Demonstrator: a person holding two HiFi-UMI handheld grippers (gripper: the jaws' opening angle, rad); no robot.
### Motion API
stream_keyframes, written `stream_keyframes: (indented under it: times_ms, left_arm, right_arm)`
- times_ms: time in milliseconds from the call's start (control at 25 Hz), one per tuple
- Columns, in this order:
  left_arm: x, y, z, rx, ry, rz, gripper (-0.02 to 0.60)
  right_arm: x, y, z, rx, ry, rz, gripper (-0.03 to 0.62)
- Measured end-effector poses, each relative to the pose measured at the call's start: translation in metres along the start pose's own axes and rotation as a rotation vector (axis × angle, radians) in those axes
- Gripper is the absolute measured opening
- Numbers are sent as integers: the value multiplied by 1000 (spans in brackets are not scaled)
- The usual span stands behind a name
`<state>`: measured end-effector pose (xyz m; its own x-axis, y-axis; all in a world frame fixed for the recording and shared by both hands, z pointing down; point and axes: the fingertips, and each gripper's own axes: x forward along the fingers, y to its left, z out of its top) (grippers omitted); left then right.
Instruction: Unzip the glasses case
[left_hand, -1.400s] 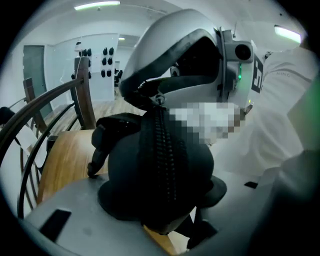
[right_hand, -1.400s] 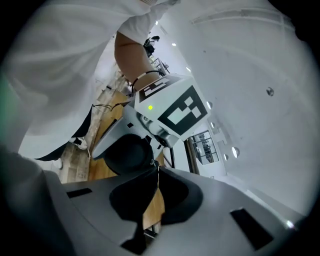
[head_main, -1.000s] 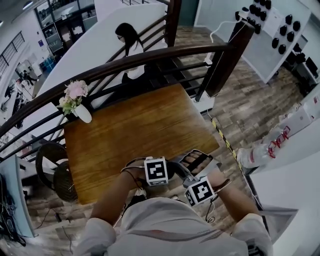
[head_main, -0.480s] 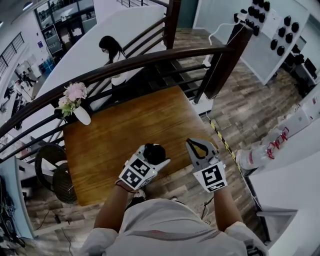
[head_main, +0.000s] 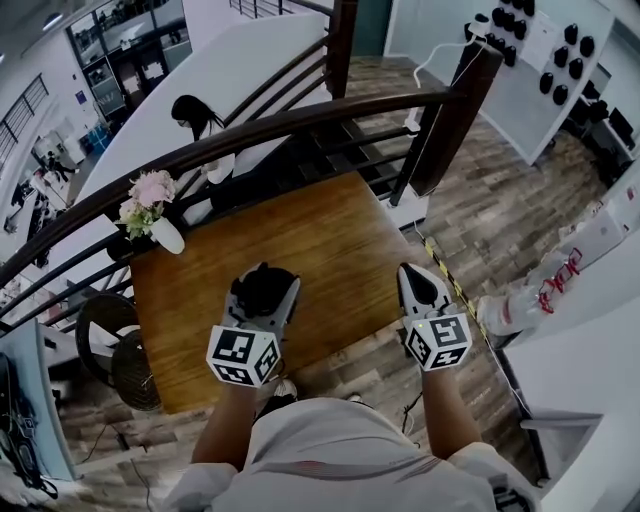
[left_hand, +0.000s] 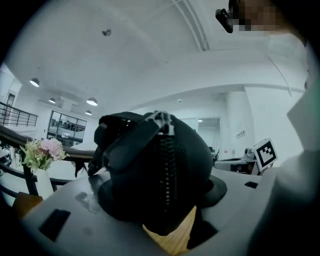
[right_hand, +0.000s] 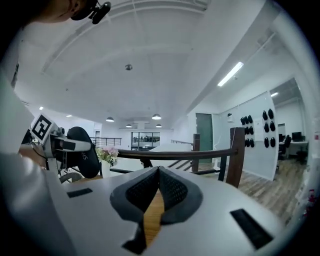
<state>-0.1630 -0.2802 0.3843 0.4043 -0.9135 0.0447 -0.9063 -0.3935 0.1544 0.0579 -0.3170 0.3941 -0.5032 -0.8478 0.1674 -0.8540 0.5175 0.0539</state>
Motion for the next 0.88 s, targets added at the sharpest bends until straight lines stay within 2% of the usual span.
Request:
stream_keyframes:
  times_ms: [480, 880]
  left_arm:
    - [-7, -8, -2, -36, 18, -17, 259]
    - [-13, -10, -5, -27, 24, -21, 259]
  right_arm:
    - [-3, 20, 2, -25, -3, 64, 51]
    - [-2, 36, 0, -43, 1, 110, 51]
